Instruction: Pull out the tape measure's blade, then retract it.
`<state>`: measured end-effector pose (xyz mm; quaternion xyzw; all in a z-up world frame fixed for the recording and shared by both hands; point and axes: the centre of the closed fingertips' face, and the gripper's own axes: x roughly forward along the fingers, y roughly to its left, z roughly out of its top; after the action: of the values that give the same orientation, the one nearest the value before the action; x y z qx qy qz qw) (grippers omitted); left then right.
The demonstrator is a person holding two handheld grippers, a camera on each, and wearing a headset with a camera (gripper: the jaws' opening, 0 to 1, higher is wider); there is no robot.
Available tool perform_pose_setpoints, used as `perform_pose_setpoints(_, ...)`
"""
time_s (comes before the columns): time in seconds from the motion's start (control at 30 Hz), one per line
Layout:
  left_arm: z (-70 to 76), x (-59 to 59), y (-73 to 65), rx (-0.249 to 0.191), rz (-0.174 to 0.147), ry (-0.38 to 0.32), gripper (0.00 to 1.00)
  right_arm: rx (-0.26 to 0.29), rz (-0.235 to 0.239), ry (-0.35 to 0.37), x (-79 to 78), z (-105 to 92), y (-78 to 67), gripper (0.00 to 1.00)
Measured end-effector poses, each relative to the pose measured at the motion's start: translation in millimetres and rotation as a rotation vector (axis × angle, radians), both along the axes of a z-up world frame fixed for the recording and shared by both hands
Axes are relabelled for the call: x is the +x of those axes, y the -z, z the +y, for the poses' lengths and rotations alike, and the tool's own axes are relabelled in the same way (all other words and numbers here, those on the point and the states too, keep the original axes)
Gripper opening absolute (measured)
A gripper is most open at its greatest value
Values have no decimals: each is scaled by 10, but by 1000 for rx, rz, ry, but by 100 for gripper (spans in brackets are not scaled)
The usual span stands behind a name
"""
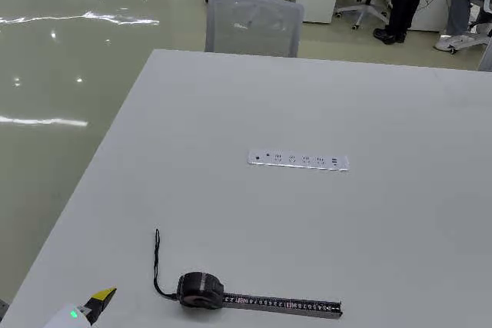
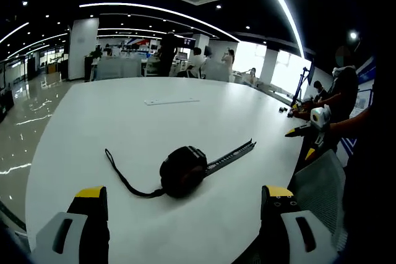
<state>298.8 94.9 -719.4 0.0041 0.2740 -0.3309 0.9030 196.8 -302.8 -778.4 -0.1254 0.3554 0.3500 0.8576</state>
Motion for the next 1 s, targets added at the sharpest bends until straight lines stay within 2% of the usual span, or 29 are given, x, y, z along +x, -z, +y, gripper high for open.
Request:
perform_pose_setpoints(0.1, -132, 2, 8, 11, 13, 17, 100, -9, 24, -39, 58, 36, 50, 94)
perform_pose_setpoints(0.13, -186, -5, 27, 9, 30, 26, 100, -23, 30, -59, 91, 43, 66, 94)
perform_pose_setpoints(0.27, -296, 11, 85, 30, 40, 24, 100, -49, 46, -115, 206, 70, 86, 94)
perform_pose_setpoints(0.33, -327, 35, 123, 44, 42, 6, 100, -59, 54, -139, 284, 92, 79, 94)
perform_pose_setpoints(0.4, -355, 66, 148, 23, 60, -43, 100, -75, 52, -170, 379, 106, 72, 93)
perform_pose_setpoints(0.53, -419, 132, 143, -12, 48, -94, 100, -99, 45, -219, 574, 141, 37, 91)
perform_pose_setpoints(0.6, -423, 168, 146, -6, 39, -124, 100, -111, 41, -244, 649, 176, 12, 91)
perform_pose_setpoints(0.67, -404, 230, 144, -6, 22, -193, 100, -122, 39, -275, 733, 217, 12, 89)
perform_pose_setpoints(0.73, -434, 261, 188, 2, 22, -215, 100, -132, 35, -308, 811, 278, 7, 89)
perform_pose_setpoints(0.83, -482, 287, 257, 24, 22, -229, 100, -141, 42, -341, 883, 339, 25, 87)
perform_pose_setpoints(1.0, -523, 292, 290, 32, 24, -230, 100, -148, 44, -361, 928, 380, 31, 82)
